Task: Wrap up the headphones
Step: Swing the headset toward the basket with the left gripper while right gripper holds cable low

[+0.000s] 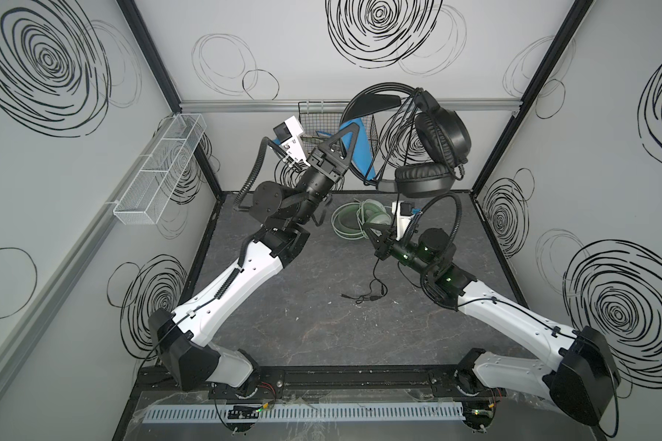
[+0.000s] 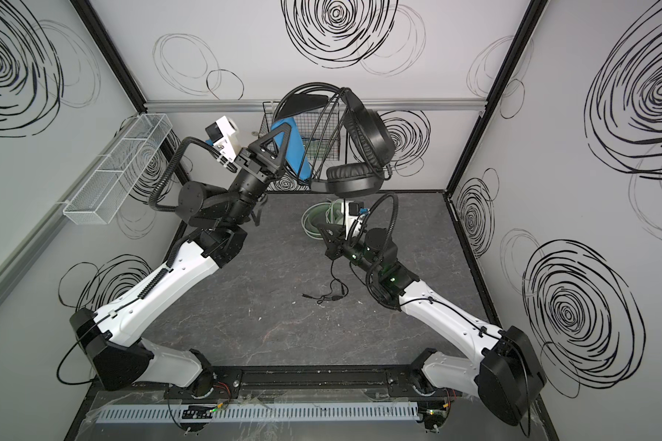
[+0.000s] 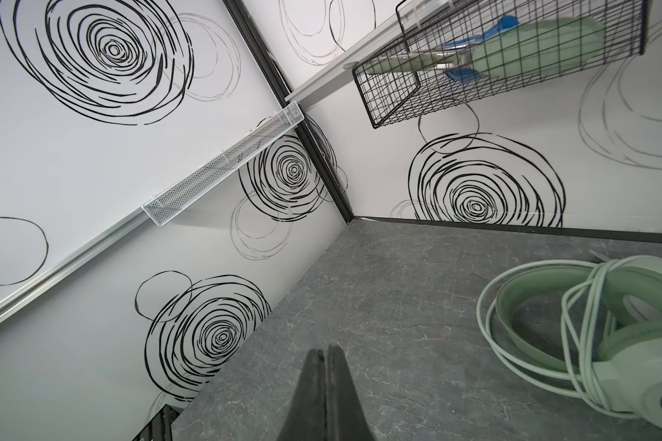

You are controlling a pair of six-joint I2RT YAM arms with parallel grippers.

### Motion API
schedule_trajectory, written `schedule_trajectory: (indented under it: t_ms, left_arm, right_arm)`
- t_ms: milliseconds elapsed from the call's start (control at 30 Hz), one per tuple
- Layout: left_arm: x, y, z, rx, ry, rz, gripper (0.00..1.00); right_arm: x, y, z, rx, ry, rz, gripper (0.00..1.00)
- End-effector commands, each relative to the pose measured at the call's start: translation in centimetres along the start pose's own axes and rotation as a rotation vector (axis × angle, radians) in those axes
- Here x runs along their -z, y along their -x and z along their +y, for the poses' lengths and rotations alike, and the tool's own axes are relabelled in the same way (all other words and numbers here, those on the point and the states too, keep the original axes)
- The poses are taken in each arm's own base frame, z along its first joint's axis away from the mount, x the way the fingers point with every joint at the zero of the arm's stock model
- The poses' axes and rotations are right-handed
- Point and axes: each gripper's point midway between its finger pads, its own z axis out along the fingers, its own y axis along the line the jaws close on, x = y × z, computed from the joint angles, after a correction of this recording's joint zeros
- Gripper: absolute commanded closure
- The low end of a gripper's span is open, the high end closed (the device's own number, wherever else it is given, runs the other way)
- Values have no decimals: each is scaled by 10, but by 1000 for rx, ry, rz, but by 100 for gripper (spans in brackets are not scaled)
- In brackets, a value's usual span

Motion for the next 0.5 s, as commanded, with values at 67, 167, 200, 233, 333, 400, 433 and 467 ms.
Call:
schedule_trajectory:
  t_ms: [67,167,200,233,333,400,433,467]
  left_arm:
    - [4,43,-62,33,-183,-163,100]
    - [1,41,-66,50,-203,-160,100]
    - [0,40,-66,55,-206,-160,100]
    - [-1,40,-67,58,-208,-159,100]
    - [-1,41,-70,63,-215,-160,100]
    - [-1,42,-72,62,-217,-159,100]
    - [-1,42,-72,61,-217,-159,100]
    - [-1,43,-74,57,-218,-161,100]
  right_arm:
    - [-8,-6,3,2,-30,39,100]
    - [-9,-8,2,-3,-27,39,97]
    - [-9,-10,2,-6,-26,43,93]
    - [-9,-10,2,-9,-22,43,89]
    - [-8,-13,5,-14,7,40,82]
    - [-8,-15,7,-15,23,41,77]
    - [-7,-17,8,-16,31,43,76]
    - [-7,-16,10,-15,40,42,75]
